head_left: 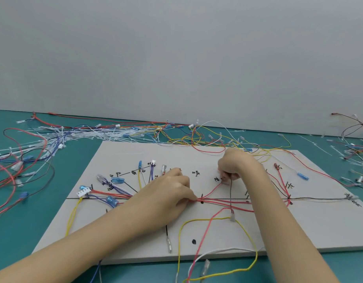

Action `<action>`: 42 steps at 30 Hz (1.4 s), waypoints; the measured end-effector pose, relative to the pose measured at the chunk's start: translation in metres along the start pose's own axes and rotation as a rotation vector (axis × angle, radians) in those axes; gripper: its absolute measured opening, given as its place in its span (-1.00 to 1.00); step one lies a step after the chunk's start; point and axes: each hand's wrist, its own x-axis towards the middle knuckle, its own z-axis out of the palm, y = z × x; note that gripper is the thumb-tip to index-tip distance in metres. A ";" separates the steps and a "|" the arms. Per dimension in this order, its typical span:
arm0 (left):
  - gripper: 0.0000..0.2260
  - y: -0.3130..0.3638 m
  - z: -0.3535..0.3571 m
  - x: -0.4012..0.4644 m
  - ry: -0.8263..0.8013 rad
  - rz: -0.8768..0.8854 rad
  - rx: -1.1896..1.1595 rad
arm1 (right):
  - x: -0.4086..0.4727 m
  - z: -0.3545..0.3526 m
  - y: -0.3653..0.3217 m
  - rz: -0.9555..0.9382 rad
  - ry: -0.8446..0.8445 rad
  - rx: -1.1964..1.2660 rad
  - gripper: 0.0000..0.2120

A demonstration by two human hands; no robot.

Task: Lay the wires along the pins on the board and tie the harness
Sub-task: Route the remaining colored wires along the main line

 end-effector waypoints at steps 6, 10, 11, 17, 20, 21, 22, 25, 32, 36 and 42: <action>-0.73 -0.002 0.002 -0.001 0.017 -0.011 -0.030 | -0.018 0.027 -0.029 -0.133 0.151 -0.151 -0.75; -0.74 -0.006 0.002 -0.003 0.031 -0.030 -0.109 | -0.036 0.047 -0.038 -0.231 0.227 -0.312 -0.68; -0.76 -0.008 0.002 -0.004 0.039 -0.036 -0.134 | -0.040 0.051 -0.039 -0.255 0.238 -0.341 -0.68; -0.84 -0.012 -0.005 -0.006 0.158 -0.134 -0.125 | -0.062 0.061 -0.042 -0.368 0.263 -0.451 -0.73; -0.87 -0.020 -0.017 -0.003 0.292 -0.242 -0.172 | -0.073 0.065 -0.042 -0.395 0.230 -0.449 -0.79; -0.86 -0.023 -0.020 -0.003 0.313 -0.268 -0.195 | -0.079 0.066 -0.042 -0.407 0.221 -0.441 -0.88; -0.83 -0.025 -0.022 -0.003 0.319 -0.285 -0.214 | -0.081 0.068 -0.041 -0.421 0.233 -0.421 -0.84; -0.79 -0.026 -0.021 -0.004 0.266 -0.281 -0.224 | -0.087 0.075 -0.040 -0.447 0.263 -0.367 -0.79; -0.85 -0.021 -0.011 -0.004 0.146 -0.196 -0.222 | -0.094 0.094 -0.036 -0.498 0.281 -0.379 -0.70; -0.82 -0.018 -0.008 -0.003 0.103 -0.172 -0.241 | -0.100 0.095 -0.026 -0.497 0.284 -0.342 -0.70; -0.73 -0.011 0.002 -0.001 -0.012 -0.086 -0.193 | -0.112 0.089 -0.012 -0.502 0.275 -0.325 -0.67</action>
